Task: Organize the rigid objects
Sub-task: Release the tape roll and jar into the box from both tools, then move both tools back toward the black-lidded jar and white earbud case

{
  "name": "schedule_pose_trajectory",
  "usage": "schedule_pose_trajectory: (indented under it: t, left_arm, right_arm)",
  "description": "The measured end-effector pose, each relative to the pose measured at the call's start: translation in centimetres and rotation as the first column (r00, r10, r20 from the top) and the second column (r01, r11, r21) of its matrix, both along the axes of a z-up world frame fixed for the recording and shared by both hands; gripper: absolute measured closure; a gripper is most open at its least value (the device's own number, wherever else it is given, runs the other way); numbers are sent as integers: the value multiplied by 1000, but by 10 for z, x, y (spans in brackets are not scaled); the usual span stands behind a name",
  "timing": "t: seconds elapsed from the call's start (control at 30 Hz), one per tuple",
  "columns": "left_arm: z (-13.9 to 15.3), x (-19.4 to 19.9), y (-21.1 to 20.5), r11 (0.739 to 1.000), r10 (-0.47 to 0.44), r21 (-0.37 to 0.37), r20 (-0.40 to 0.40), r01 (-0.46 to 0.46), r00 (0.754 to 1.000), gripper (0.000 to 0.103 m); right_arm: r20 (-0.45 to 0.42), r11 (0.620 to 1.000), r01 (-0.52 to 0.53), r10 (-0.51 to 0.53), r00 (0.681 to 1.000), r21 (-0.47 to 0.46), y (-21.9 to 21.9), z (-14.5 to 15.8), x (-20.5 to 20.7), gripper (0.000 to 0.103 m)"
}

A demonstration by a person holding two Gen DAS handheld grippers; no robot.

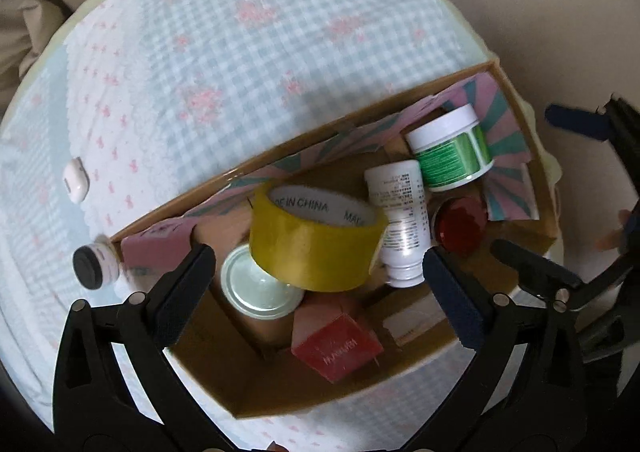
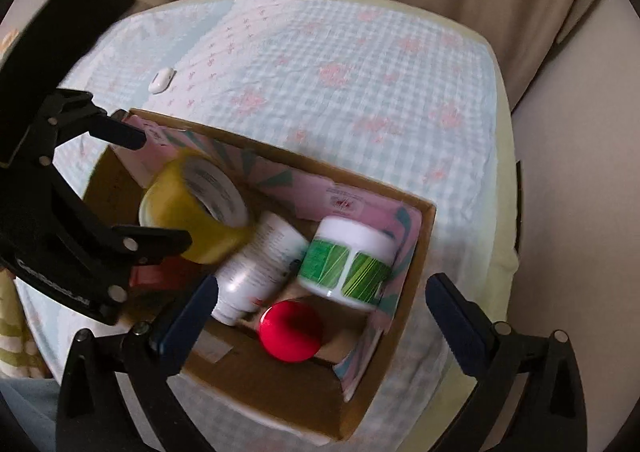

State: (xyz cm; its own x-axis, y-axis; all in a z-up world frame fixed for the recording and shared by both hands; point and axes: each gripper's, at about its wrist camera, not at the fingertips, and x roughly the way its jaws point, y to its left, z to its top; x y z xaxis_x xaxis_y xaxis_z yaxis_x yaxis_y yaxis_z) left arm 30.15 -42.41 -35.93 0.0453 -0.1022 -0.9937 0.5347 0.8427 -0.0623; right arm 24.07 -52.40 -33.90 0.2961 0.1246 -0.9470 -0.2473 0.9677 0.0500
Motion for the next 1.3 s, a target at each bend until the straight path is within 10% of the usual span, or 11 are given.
schedule_pose_trajectory:
  t: [0.77, 1.3]
  left_arm:
    - [94, -49, 35, 997, 44, -68, 127, -36, 991, 0]
    - [200, -112, 188, 978, 177, -161, 320, -131, 931, 0]
  right_arm:
    - [76, 996, 76, -73, 994, -42, 16, 71, -39, 0]
    - [201, 996, 81, -70, 977, -45, 124, 174, -59, 0]
